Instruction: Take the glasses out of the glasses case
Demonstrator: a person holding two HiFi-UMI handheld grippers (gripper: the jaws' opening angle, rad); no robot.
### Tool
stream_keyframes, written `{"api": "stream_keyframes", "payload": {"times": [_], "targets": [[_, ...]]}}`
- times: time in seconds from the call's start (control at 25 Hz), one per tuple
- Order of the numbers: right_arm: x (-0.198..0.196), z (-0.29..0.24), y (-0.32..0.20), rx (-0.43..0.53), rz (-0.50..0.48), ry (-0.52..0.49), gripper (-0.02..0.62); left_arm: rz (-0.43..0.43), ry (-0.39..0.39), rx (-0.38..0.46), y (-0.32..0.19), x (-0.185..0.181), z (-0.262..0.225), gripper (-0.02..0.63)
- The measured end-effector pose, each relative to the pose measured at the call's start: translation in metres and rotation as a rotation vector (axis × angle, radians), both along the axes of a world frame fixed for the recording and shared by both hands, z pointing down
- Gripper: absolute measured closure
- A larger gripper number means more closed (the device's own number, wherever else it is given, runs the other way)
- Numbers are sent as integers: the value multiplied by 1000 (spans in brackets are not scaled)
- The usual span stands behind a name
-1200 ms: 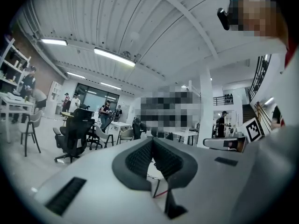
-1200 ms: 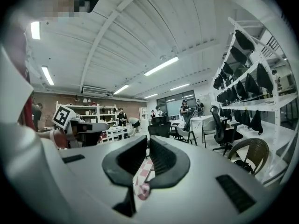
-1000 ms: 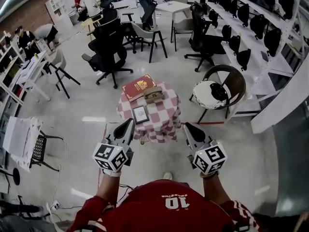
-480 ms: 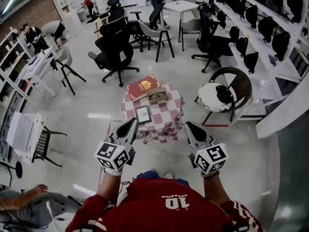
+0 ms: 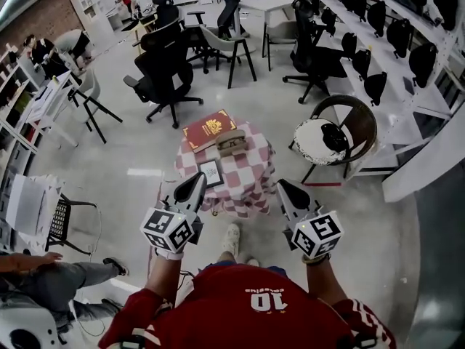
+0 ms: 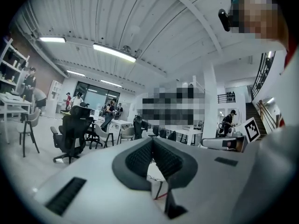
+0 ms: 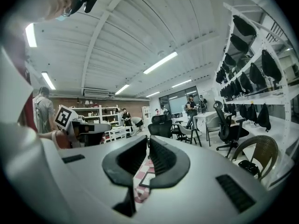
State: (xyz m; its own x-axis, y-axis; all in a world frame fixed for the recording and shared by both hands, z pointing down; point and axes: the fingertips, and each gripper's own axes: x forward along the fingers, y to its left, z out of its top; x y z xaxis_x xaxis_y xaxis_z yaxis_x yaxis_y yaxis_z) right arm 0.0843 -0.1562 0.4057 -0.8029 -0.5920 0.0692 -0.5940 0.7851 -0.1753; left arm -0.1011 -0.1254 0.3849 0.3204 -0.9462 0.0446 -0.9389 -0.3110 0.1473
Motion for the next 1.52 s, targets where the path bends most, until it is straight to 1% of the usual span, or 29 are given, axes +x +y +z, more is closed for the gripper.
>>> {"api": "stream_keyframes", "payload": {"times": [0.2, 0.32, 0.56, 0.72, 0.84, 0.92, 1.04, 1.32, 1.52], "targets": [[-1, -7, -26, 8, 38, 6, 566, 28, -12, 24, -32, -4, -4, 598], [-8, -11, -41, 19, 43, 13, 566, 41, -25, 21, -50, -9, -3, 598], [-24, -13, -61, 28, 23, 20, 566, 69, -94, 20, -74, -10, -3, 595], [-30, -12, -68, 18, 10, 16, 566, 77, -158, 14, -84, -9, 3, 532], [-33, -6, -72, 6, -1, 17, 566, 87, -194, 12, -92, -7, 9, 508], [-35, -2, -76, 0, -5, 19, 566, 92, -213, -2, -98, -8, 16, 500], [-40, 4, -82, -8, -12, 23, 565, 100, -234, -48, -107, -12, 29, 500], [-50, 12, -103, -30, -13, 28, 566, 117, -298, -95, -150, -30, 61, 500], [-61, 15, -126, -43, -3, 28, 566, 156, -381, -139, -189, -40, 101, 500]]}}
